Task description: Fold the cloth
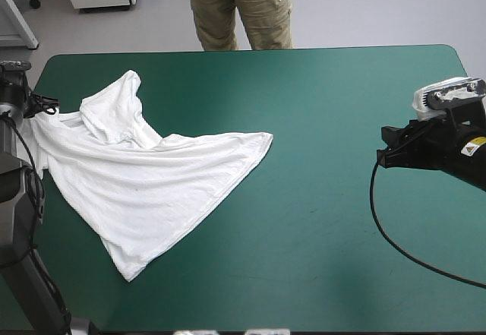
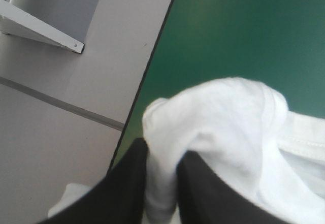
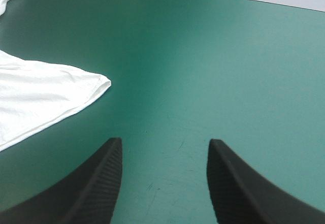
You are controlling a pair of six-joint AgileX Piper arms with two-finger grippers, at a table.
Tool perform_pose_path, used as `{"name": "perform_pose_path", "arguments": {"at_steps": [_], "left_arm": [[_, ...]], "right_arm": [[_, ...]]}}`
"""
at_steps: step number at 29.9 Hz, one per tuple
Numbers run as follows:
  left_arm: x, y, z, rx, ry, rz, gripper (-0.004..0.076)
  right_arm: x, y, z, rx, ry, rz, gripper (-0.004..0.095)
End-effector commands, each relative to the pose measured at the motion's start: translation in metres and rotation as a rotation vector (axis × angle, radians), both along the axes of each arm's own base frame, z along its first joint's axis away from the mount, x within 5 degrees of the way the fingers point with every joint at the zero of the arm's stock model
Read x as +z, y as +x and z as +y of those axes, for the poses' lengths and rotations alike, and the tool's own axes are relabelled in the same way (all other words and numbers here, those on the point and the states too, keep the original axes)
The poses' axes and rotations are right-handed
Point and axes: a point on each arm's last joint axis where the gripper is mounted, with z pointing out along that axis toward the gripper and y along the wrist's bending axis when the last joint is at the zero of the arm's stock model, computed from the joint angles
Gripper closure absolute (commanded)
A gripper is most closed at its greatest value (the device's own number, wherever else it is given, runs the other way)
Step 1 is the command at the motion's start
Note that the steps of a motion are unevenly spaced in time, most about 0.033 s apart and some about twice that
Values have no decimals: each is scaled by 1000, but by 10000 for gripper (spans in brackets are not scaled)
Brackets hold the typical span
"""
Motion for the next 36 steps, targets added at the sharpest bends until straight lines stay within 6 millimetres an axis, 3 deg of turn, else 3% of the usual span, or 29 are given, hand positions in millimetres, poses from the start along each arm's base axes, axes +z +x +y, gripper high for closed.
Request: {"name": "perform_pose_path", "arguments": {"at_steps": [1,3,5,9,13,17,20,26,30,33,36], "left_arm": [[46,-9,-4,-5,31,-98,390],[50,-14,-5,11,17,-66,256],[57,-21,-7,24,6,-53,209],[96,-40,-19,35,-39,-130,231],[137,-71,-43,-2,-166,-165,246],[155,-99,-67,-63,-292,-159,248],[163,-131,-86,-110,-352,-183,248],[167,-219,-127,-172,-375,-312,248],[159,-294,-156,-193,-346,-417,248],[138,-328,-171,-198,-349,-440,248],[114,-341,-178,-202,-369,-400,248]], "right_arm": [[13,-3,1,-3,23,-88,377],[13,-4,1,0,26,-86,378],[14,-6,1,2,26,-89,378],[19,-16,1,1,19,-116,381],[25,-32,0,2,13,-152,382],[29,-44,0,5,-11,-188,382],[29,-48,2,23,-22,-191,382],[30,-47,4,37,-13,-195,398],[30,-47,4,36,-14,-197,399],[31,-48,8,68,-10,-209,399],[30,-46,14,106,-8,-210,399]]}}
